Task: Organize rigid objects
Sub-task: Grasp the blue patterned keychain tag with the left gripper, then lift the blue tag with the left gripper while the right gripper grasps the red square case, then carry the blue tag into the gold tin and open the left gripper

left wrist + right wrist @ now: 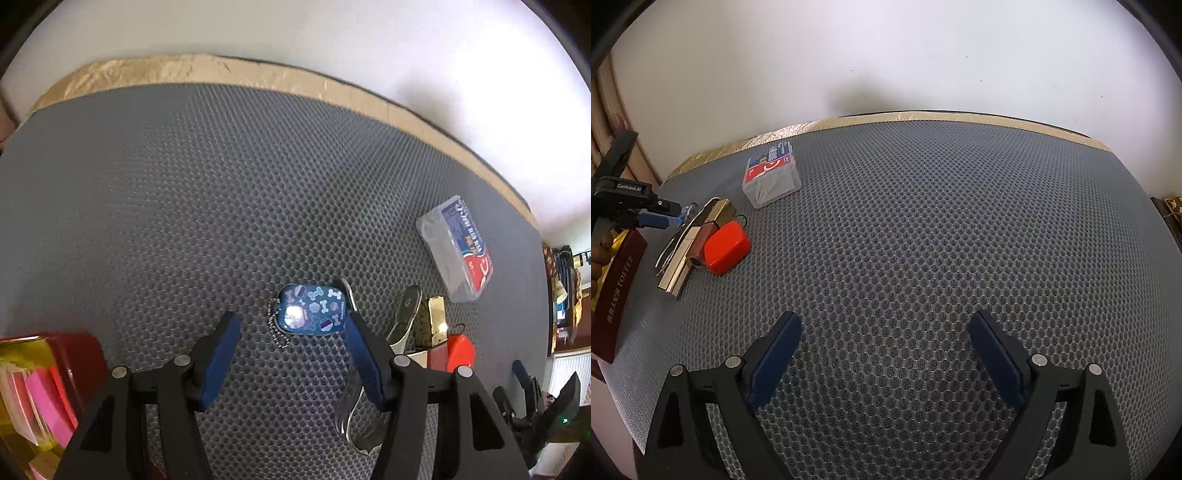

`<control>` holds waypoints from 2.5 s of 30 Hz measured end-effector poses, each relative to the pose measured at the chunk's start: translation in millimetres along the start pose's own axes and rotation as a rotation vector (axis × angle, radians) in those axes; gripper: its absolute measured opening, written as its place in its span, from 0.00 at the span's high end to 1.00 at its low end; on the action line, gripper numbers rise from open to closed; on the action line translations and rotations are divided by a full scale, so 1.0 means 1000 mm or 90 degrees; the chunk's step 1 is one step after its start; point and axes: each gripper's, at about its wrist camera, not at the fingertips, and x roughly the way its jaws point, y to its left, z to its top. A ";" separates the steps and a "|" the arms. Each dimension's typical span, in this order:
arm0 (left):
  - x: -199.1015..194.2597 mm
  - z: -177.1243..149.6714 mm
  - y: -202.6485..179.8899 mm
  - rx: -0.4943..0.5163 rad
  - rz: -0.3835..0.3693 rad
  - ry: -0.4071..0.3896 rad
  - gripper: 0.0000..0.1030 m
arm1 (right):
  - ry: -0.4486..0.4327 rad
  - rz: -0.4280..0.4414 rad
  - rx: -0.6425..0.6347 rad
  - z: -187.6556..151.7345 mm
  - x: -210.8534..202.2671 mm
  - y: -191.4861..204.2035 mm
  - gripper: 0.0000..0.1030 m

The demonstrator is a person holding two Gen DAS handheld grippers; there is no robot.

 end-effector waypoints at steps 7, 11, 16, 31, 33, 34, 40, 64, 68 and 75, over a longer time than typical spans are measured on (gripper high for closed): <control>0.007 0.011 0.000 -0.018 0.016 0.000 0.41 | 0.003 -0.002 -0.005 0.000 0.001 0.001 0.08; 0.012 0.015 -0.001 -0.009 0.049 -0.007 0.46 | 0.004 -0.001 -0.010 0.000 0.002 0.002 0.07; 0.006 0.009 0.005 -0.016 0.050 -0.030 0.58 | 0.006 -0.001 -0.013 0.002 0.003 0.002 0.06; -0.077 -0.107 0.010 -0.077 -0.011 -0.110 0.58 | 0.007 -0.009 -0.017 0.002 0.005 0.002 0.06; -0.080 -0.126 0.006 -0.085 -0.027 -0.099 0.58 | -0.008 0.013 -0.018 0.004 0.000 0.005 0.16; -0.083 -0.131 0.008 -0.087 -0.034 -0.096 0.58 | -0.013 0.044 -0.019 0.005 -0.002 0.008 0.20; -0.095 -0.171 0.000 -0.083 -0.054 -0.071 0.58 | -0.009 0.164 -0.157 0.029 0.012 0.072 0.23; -0.177 -0.208 0.067 -0.132 0.056 -0.156 0.57 | 0.025 0.151 -0.283 0.038 0.045 0.105 0.57; -0.183 -0.207 0.093 -0.144 0.100 -0.164 0.57 | 0.013 0.158 -0.249 0.017 0.025 0.096 0.57; -0.174 -0.183 0.122 -0.134 0.167 -0.187 0.57 | 0.005 0.172 -0.218 -0.002 0.007 0.092 0.57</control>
